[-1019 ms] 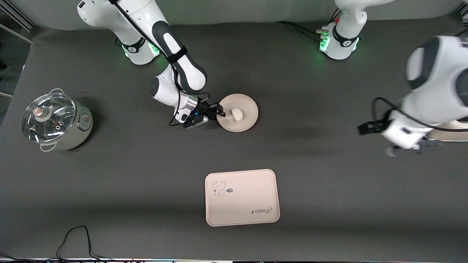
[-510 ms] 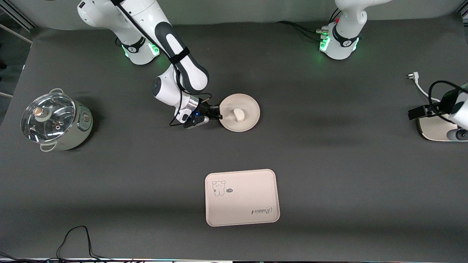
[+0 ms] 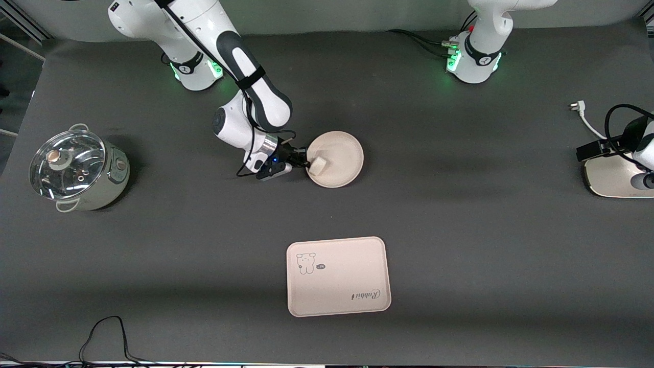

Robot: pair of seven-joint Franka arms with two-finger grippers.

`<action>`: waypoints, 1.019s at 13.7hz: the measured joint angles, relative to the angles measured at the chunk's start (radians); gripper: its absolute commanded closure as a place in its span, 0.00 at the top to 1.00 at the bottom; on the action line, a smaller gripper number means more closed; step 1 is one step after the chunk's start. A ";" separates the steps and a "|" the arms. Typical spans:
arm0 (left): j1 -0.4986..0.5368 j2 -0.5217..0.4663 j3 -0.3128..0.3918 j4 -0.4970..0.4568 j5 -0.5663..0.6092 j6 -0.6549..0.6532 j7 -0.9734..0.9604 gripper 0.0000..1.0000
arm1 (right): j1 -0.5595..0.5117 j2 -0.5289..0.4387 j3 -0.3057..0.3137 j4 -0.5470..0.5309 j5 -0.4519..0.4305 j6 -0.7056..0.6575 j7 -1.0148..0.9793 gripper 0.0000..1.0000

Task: Place bun in plate and plate on tray
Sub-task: 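Lift the plate with the right gripper while the left gripper withdraws, then lower the plate onto the cream tray and open the right gripper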

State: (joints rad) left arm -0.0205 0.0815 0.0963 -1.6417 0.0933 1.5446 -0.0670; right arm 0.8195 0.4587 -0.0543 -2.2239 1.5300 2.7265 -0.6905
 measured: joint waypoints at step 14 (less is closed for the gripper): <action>0.033 -0.008 -0.035 0.018 -0.043 -0.001 0.055 1.00 | -0.037 0.007 -0.013 0.237 -0.064 0.003 0.008 0.00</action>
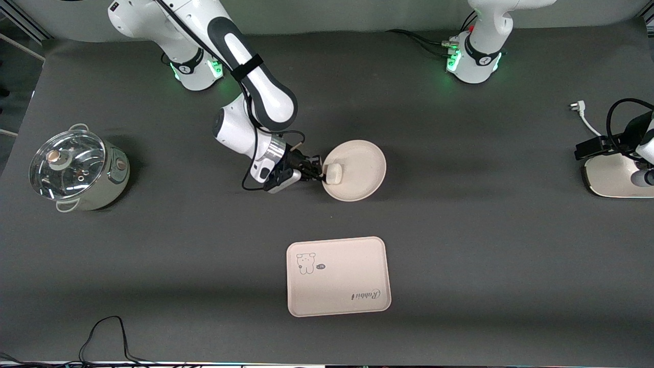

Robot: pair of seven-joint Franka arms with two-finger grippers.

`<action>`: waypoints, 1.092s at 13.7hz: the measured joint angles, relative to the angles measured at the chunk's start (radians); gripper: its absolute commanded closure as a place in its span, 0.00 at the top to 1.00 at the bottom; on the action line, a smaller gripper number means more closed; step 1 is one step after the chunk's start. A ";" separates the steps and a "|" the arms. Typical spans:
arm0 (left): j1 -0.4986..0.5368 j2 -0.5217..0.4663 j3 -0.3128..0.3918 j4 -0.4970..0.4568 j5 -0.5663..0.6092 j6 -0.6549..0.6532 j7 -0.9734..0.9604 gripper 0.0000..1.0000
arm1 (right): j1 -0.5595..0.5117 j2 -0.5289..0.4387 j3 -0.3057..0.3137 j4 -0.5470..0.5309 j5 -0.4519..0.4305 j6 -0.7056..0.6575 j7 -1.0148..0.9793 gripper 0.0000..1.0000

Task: Place bun in plate and plate on tray
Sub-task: 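Lower the plate onto the cream tray and open the right gripper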

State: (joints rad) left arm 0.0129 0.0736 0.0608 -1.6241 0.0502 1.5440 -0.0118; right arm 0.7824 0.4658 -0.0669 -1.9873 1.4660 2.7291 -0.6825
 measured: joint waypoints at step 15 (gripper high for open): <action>-0.002 -0.016 -0.005 -0.002 -0.005 -0.057 0.010 1.00 | -0.286 0.481 -0.003 0.866 -0.792 -0.377 0.533 0.00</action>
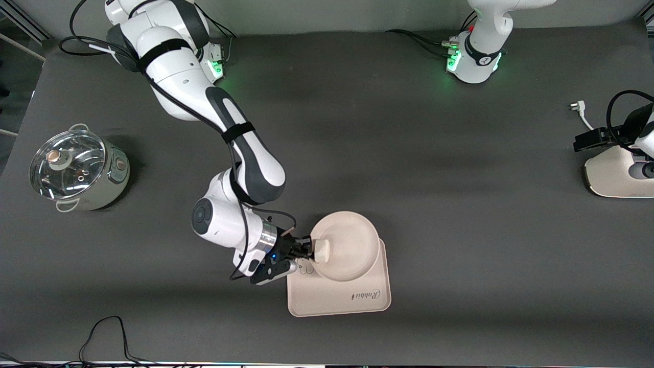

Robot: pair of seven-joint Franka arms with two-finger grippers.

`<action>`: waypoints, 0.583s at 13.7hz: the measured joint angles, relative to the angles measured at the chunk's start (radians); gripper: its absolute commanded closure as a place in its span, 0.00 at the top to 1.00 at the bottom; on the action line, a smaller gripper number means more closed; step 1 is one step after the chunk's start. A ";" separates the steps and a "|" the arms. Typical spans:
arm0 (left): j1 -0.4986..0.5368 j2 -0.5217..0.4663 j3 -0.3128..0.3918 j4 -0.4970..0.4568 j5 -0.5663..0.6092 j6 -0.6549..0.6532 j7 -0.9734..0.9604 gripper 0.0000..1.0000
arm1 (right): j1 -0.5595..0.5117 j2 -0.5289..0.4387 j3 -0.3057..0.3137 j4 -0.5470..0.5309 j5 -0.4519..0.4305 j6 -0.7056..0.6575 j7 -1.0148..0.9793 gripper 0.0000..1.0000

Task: Place bun in plate and plate on tray
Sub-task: 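Lower the plate onto the cream tray and open the right gripper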

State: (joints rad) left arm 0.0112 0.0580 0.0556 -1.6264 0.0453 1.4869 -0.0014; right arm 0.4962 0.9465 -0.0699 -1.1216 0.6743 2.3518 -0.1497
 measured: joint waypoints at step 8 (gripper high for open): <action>-0.006 0.007 -0.013 -0.002 -0.001 -0.001 0.001 1.00 | -0.011 0.165 0.006 0.146 -0.012 0.133 -0.064 0.00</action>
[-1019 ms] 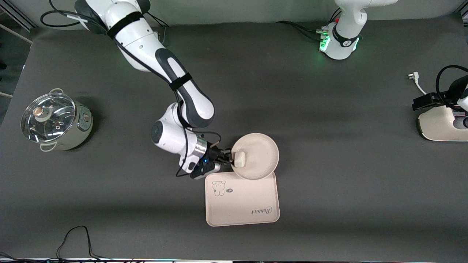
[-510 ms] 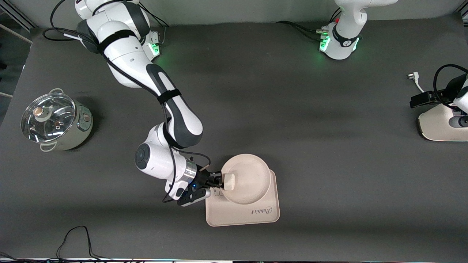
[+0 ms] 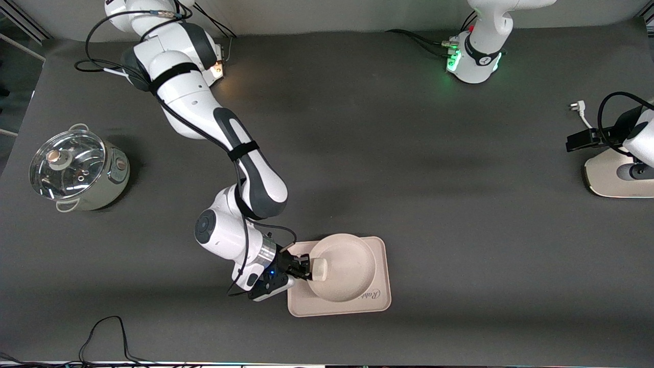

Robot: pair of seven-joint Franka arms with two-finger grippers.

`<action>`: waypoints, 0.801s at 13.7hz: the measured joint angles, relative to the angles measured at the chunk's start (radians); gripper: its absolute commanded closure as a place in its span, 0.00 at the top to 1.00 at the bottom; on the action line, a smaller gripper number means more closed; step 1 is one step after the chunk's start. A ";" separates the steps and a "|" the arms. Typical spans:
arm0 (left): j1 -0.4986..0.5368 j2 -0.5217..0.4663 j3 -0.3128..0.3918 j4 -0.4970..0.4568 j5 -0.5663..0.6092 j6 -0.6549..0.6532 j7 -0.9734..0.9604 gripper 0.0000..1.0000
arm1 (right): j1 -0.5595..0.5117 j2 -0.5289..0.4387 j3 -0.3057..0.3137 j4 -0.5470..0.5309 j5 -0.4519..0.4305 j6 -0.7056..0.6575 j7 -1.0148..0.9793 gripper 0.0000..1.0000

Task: Place bun in plate and plate on tray
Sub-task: 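Lower the plate onto the cream tray and open the right gripper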

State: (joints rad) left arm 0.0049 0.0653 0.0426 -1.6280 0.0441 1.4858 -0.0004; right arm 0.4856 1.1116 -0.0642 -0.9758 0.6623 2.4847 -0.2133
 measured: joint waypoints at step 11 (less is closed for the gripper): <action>-0.031 0.043 -0.002 -0.025 -0.002 0.141 0.003 1.00 | -0.003 0.062 0.037 0.045 0.000 0.136 -0.018 1.00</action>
State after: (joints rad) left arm -0.0263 0.1081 0.0409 -1.6528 0.0421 1.6264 0.0021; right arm 0.4824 1.1738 -0.0270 -0.9308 0.6623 2.6210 -0.2315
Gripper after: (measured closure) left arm 0.000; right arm 0.511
